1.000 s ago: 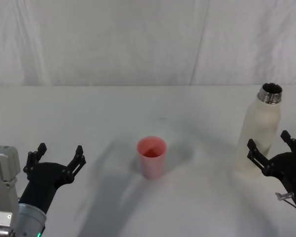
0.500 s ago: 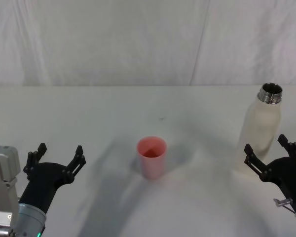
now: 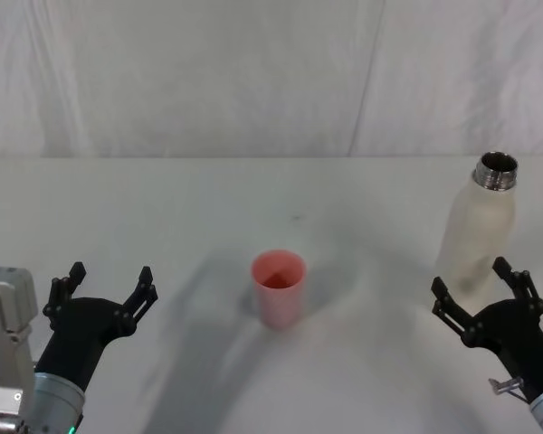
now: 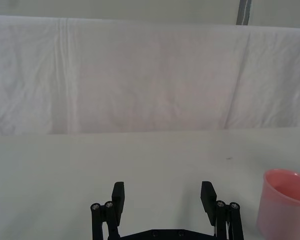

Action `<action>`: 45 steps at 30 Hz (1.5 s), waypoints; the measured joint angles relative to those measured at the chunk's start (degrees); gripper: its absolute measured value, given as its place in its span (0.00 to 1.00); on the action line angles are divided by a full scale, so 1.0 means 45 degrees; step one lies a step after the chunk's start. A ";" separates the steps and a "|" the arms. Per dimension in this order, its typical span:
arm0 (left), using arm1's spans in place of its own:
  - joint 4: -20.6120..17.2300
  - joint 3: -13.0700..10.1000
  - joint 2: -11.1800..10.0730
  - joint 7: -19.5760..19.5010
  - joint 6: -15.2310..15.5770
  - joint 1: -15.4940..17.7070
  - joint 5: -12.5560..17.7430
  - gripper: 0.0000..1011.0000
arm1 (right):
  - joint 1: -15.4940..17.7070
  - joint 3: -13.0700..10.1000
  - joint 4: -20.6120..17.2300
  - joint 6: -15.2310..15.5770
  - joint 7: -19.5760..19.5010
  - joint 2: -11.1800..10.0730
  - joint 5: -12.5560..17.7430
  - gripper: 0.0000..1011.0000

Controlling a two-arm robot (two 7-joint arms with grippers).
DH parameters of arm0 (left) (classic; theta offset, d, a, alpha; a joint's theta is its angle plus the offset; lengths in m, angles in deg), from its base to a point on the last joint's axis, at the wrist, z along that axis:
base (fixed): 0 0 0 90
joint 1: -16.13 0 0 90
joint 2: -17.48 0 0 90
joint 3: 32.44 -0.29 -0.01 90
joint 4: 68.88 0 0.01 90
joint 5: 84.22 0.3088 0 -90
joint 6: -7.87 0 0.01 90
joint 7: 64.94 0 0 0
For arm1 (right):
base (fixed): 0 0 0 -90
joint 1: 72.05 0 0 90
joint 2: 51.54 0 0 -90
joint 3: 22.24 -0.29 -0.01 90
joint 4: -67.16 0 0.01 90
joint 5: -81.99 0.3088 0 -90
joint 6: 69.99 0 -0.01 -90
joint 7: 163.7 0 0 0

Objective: Grasp the thermos with one hand and pour water into the cup lid.

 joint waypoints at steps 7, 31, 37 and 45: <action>0.0000 0.0000 -0.0001 0.0000 0.0000 0.0000 0.0000 0.99 | 0.0021 0.0271 -0.0011 0.0011 0.0116 0.0035 -0.0011 0.99; 0.0000 0.0000 -0.0001 0.0000 0.0000 0.0000 -0.0001 0.99 | -0.0068 0.0564 0.0067 -0.0021 0.0100 0.0112 -0.0071 0.99; 0.0000 0.0000 0.0000 0.0000 0.0000 0.0000 -0.0001 0.99 | -0.0068 0.0557 0.0076 -0.0021 0.0100 0.0107 -0.0064 0.99; 0.0000 0.0000 0.0000 0.0000 0.0000 0.0000 -0.0001 0.99 | -0.0068 0.0555 0.0076 -0.0021 0.0106 0.0106 -0.0055 0.99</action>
